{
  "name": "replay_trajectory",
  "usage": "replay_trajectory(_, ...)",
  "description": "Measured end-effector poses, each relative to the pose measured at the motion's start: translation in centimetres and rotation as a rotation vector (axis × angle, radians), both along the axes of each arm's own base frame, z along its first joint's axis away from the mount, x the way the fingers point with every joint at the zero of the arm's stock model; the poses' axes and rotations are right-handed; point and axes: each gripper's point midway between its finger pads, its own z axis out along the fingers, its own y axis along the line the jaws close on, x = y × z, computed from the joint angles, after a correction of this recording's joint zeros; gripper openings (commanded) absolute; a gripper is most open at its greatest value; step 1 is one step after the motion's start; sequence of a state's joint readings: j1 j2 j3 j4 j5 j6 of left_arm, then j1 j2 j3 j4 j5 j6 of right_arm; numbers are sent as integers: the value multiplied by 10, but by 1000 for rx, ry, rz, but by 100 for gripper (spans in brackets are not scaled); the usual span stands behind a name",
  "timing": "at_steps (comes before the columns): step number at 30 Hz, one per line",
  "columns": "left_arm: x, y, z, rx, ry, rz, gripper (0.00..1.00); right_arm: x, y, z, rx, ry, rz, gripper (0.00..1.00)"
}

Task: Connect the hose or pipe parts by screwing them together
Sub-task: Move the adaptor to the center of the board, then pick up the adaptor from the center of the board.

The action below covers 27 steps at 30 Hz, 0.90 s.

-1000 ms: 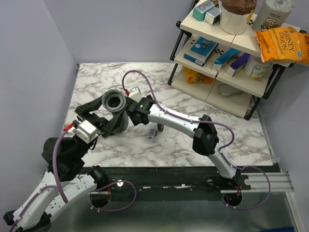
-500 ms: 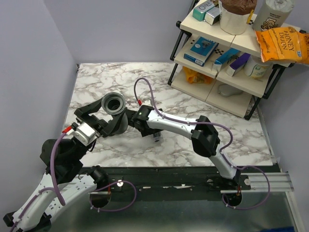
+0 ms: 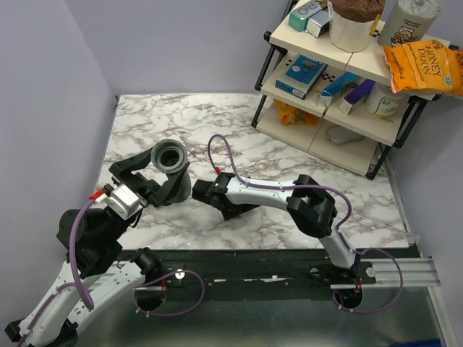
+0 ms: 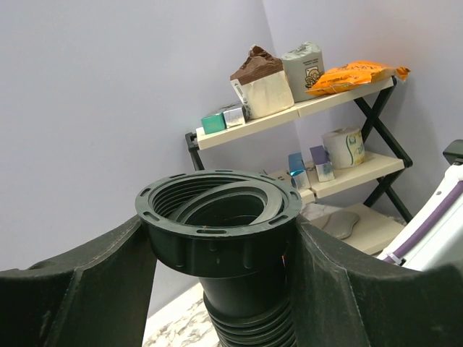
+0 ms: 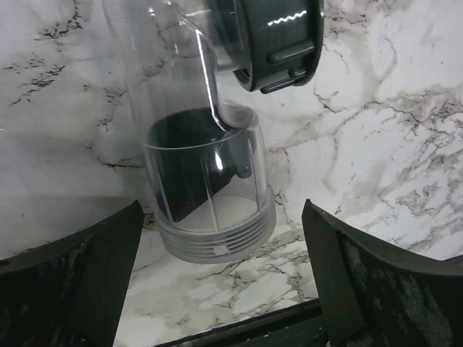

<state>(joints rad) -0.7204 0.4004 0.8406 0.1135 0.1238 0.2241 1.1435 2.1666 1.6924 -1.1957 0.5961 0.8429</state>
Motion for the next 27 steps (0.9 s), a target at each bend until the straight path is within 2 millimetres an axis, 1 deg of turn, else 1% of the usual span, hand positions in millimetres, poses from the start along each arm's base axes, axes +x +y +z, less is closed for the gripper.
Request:
replay_trajectory(2,0,0,0,0,1,-2,0,1,3,-1,11,0,21,98)
replay_trajectory(5,0,0,0,-1,2,-2,0,7,12,-1,42,-12,56,98)
replay_trajectory(10,0,0,0,-1,3,-3,0,22,24,-2,81,-31,106,92)
replay_trajectory(17,1,1,0,-2,3,2,0,37,30,-4,111,-50,128,87)
replay_trajectory(24,1,1,0,-3,5,2,0,48,32,-8,134,-70,133,72)
replay_trajectory(26,0,0,-1,0,4,-5,0,51,34,-9,142,-77,136,71)
replay_trajectory(27,0,-1,-1,3,6,-10,0,53,34,-10,145,-81,138,67)
